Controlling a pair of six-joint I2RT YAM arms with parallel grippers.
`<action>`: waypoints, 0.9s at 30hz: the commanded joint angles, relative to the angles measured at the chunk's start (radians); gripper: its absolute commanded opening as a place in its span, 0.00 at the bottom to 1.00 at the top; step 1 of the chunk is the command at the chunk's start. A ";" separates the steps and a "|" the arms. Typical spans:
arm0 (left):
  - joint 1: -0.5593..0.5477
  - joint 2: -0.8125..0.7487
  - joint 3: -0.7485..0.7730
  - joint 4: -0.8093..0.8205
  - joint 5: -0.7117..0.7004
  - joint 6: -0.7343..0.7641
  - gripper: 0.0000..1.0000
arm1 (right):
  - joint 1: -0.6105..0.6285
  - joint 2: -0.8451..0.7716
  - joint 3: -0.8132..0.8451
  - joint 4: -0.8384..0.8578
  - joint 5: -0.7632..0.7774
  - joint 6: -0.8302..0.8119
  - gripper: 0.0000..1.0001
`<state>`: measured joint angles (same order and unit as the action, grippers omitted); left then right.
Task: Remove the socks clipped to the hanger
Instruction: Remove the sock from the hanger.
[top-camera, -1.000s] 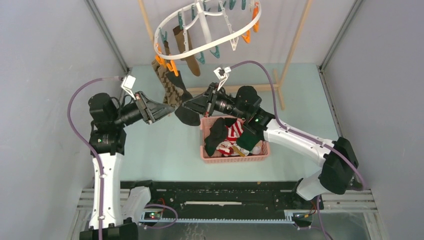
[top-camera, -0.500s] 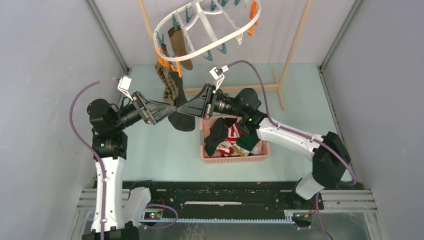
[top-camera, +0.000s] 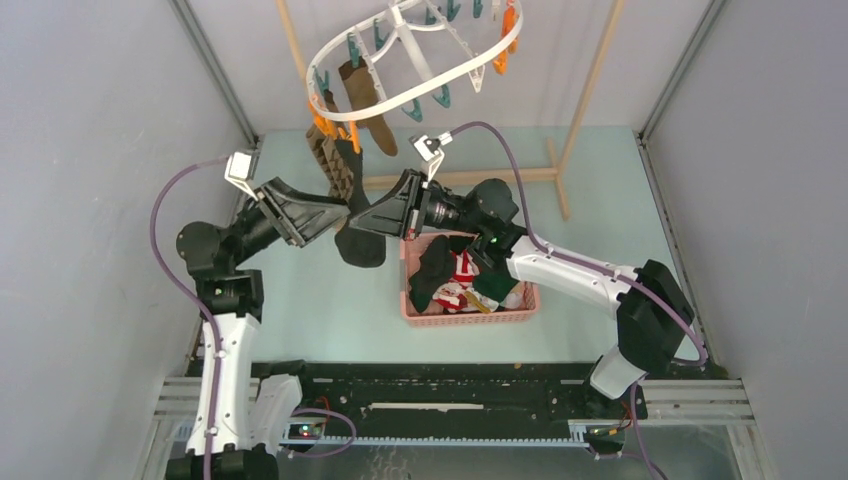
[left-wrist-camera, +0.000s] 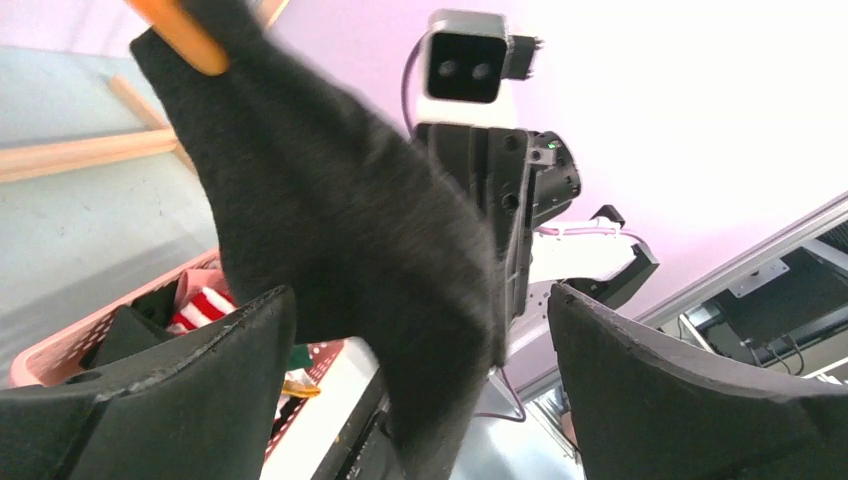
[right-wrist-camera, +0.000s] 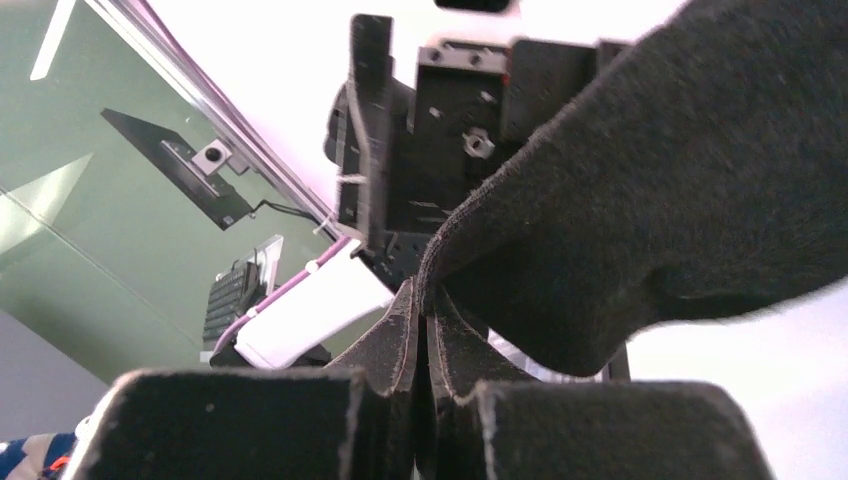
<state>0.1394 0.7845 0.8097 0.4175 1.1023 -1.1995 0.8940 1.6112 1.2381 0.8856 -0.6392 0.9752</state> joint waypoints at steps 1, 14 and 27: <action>-0.007 -0.017 0.073 -0.045 -0.004 0.030 1.00 | -0.006 -0.012 0.014 -0.076 -0.031 0.019 0.07; -0.009 -0.021 0.088 -0.316 -0.088 0.241 1.00 | -0.014 -0.021 0.015 -0.047 -0.073 0.042 0.04; -0.048 0.082 -0.003 0.152 -0.112 -0.138 1.00 | -0.011 0.014 0.067 -0.045 -0.118 0.051 0.09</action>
<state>0.1146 0.8791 0.8440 0.4366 0.9897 -1.2575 0.8772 1.6146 1.2419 0.8036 -0.7223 1.0035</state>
